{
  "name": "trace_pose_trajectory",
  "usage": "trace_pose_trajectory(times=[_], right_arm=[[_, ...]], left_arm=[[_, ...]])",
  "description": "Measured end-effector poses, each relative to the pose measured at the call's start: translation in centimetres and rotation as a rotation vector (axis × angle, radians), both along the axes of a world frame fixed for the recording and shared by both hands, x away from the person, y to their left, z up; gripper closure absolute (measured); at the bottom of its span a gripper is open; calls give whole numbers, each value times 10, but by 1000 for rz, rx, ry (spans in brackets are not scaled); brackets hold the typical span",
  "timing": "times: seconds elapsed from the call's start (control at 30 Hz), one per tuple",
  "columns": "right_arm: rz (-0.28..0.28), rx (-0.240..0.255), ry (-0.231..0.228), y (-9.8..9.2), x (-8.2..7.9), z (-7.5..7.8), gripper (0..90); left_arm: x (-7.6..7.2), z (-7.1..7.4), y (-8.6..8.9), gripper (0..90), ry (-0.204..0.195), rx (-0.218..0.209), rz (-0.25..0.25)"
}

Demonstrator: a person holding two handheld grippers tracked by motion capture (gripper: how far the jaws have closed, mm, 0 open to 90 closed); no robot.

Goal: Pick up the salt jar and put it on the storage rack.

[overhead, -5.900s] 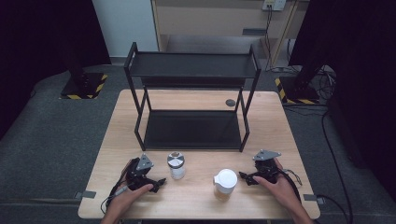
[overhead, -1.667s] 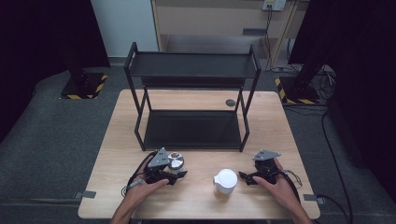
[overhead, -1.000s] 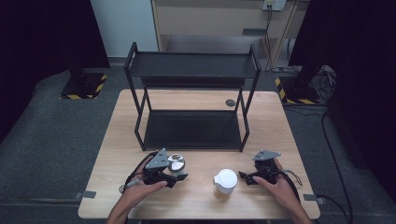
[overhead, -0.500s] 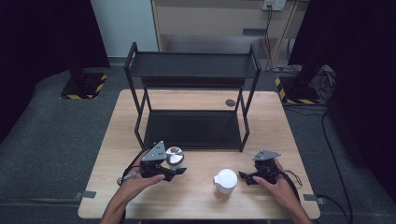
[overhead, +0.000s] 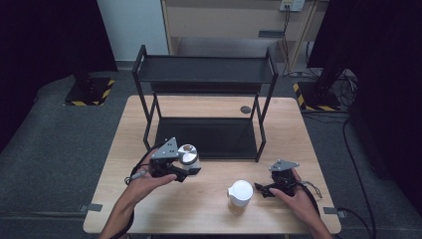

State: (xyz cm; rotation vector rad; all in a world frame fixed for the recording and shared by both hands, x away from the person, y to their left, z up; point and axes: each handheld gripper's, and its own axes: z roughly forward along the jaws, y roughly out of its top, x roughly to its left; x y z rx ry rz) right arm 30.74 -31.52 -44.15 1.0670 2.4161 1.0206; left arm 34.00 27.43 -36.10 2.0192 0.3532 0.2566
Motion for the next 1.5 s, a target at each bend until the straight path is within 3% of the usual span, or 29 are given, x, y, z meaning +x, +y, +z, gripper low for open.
trace_pose_trajectory(times=[0.63,1.07,1.27,1.5], right_arm=[[0,0,0,0,0,0,13],[0,0,0,0,0,0,14],[0,0,0,0,0,0,13],[0,0,0,0,0,0,14]], left_arm=[[16,44,0,295,-15,0,5],[29,81,-6,296,-35,32,-6],[30,91,-4,295,-42,21,-2],[33,107,-1,296,-46,43,12]])
